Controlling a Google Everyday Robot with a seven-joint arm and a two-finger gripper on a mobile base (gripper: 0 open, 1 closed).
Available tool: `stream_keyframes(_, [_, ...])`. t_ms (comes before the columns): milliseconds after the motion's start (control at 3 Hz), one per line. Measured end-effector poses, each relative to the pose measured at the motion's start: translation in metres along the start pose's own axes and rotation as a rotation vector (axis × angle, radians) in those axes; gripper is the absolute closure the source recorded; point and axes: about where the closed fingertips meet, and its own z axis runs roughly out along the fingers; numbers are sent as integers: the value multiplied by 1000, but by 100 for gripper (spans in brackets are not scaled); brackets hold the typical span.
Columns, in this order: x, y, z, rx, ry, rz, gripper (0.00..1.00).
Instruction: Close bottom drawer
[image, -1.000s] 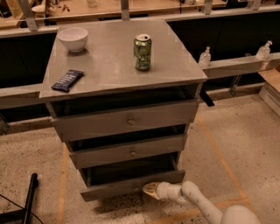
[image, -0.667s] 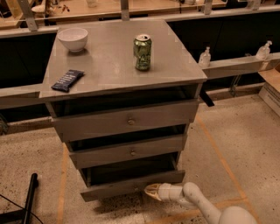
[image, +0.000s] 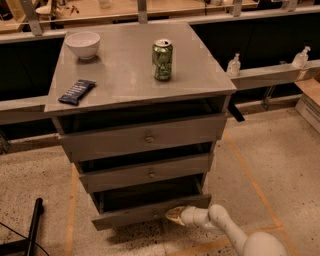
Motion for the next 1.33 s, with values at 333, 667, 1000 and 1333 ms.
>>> stream_keyframes(333, [-1, -2, 1, 3, -3, -3, 100])
stream_keyframes(667, [-4, -8, 3, 10, -12, -11, 100])
stream_keyframes(1000, [-4, -8, 3, 10, -12, -12, 100])
stream_keyframes(1333, [-12, -14, 10, 17, -29, -23, 100])
